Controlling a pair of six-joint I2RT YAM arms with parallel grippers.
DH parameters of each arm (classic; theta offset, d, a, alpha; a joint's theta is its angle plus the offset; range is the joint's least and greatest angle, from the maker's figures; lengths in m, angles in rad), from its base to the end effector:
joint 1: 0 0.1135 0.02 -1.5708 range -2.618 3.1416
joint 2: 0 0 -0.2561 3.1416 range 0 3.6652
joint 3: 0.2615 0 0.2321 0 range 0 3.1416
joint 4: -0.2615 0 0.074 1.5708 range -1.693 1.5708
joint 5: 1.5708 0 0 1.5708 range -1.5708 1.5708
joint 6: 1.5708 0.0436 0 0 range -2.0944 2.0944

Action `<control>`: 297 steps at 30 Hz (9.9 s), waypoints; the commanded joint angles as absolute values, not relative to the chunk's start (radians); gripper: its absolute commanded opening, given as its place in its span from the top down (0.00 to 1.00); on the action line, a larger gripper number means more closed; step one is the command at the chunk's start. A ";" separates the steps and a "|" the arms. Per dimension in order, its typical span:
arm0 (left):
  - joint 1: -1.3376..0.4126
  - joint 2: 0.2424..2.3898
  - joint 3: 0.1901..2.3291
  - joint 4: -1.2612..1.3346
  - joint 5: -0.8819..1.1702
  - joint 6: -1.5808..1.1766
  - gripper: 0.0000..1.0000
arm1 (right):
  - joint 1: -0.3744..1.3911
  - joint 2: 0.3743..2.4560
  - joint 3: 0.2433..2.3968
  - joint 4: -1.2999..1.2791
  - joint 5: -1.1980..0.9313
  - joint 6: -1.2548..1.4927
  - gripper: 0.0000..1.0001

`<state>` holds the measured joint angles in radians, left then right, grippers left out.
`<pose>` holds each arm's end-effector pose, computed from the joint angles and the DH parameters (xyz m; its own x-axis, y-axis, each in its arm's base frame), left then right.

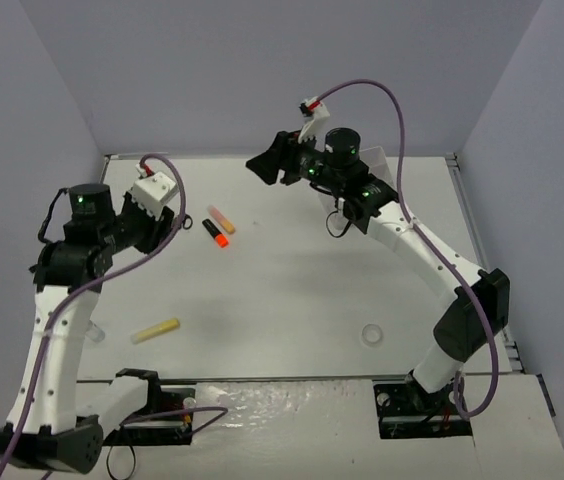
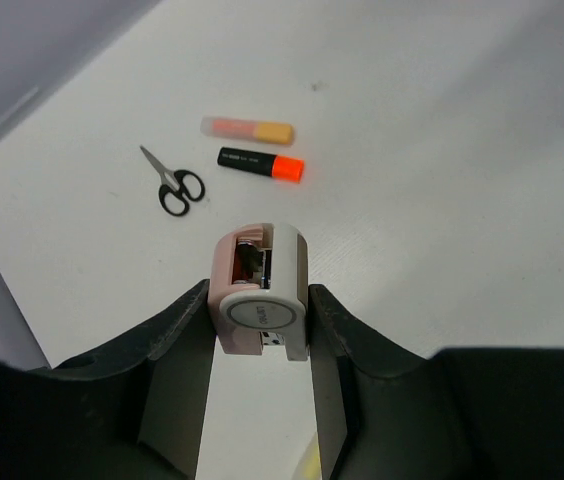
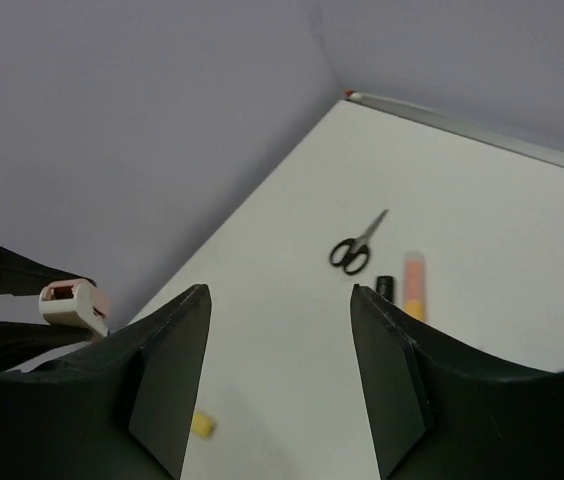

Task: Sort the stationery into containers
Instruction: Place the stapler in the storage box, then pick up the pen from the center of the board, then place the pen in the storage box.

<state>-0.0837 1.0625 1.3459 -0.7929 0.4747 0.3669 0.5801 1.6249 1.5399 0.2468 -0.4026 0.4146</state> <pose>0.1900 -0.0359 0.4025 -0.2844 0.3440 -0.8949 0.6149 0.7816 0.1051 0.3043 0.2198 0.4284 -0.2101 0.3054 -0.9287 -0.8119 0.4748 0.3398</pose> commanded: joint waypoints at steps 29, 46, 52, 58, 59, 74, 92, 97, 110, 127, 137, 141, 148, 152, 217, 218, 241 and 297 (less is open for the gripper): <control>-0.084 0.895 1.181 -0.548 0.648 0.515 1.00 | 0.952 1.834 1.754 0.196 -0.405 0.571 0.47; -0.086 0.957 1.193 -0.609 0.590 0.681 1.00 | 0.982 1.979 1.835 0.189 -0.475 0.621 0.61; -0.084 0.964 1.190 -0.590 0.547 0.693 1.00 | 0.982 2.003 1.839 0.188 -0.506 0.647 0.99; -0.085 0.963 1.178 -0.568 0.496 0.638 0.32 | 0.961 1.979 1.810 0.198 -0.509 0.656 1.00; -0.086 0.960 1.176 -0.566 0.497 0.631 0.19 | 0.953 1.974 1.802 0.200 -0.504 0.660 1.00; -0.085 0.901 1.198 -0.677 0.473 0.318 0.03 | 0.497 1.668 1.506 0.107 -0.159 0.636 1.00; -0.086 0.909 1.080 -0.777 0.201 0.202 0.03 | 0.204 1.797 1.593 0.073 0.157 0.789 1.00; -0.082 0.888 1.050 -0.721 0.177 0.177 0.03 | 0.222 1.800 1.485 0.164 0.198 0.924 1.00; -0.079 0.868 1.039 -0.732 0.117 0.249 0.03 | 0.248 1.904 1.467 0.221 0.208 0.996 1.00; -0.080 0.859 1.044 -0.779 0.133 0.264 0.03 | 0.252 1.851 1.418 0.193 0.292 1.008 1.00; -0.080 0.867 1.049 -0.775 0.138 0.258 0.03 | 0.265 1.777 1.382 0.193 0.347 1.018 1.00; -0.080 0.871 1.060 -0.783 0.146 0.263 0.03 | 0.264 1.832 1.407 0.192 0.319 1.014 0.84; -0.078 0.908 1.066 -0.877 0.168 0.367 0.03 | 0.274 1.857 1.464 0.179 0.271 0.997 0.38; -0.078 0.979 1.097 -0.989 0.189 0.563 0.03 | 0.302 1.839 1.536 0.150 0.267 0.869 0.09; -0.196 1.457 1.432 -0.944 0.307 0.331 1.00 | 0.348 1.494 1.396 0.150 0.008 0.341 0.00; -0.190 1.433 1.484 -0.952 0.327 0.273 1.00 | 0.349 1.487 1.394 0.171 -0.139 0.324 0.00; -0.175 1.098 1.619 -0.646 0.373 -0.394 1.00 | 0.940 1.718 1.683 0.429 -0.310 0.125 0.37; -0.130 1.147 1.401 -0.793 0.275 -0.093 0.03 | 0.091 2.024 1.461 0.919 -0.052 0.351 1.00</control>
<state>-0.1479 1.1485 1.3769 -0.8268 0.2875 -0.1231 0.0978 1.9982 1.3753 0.7306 -0.0669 0.3452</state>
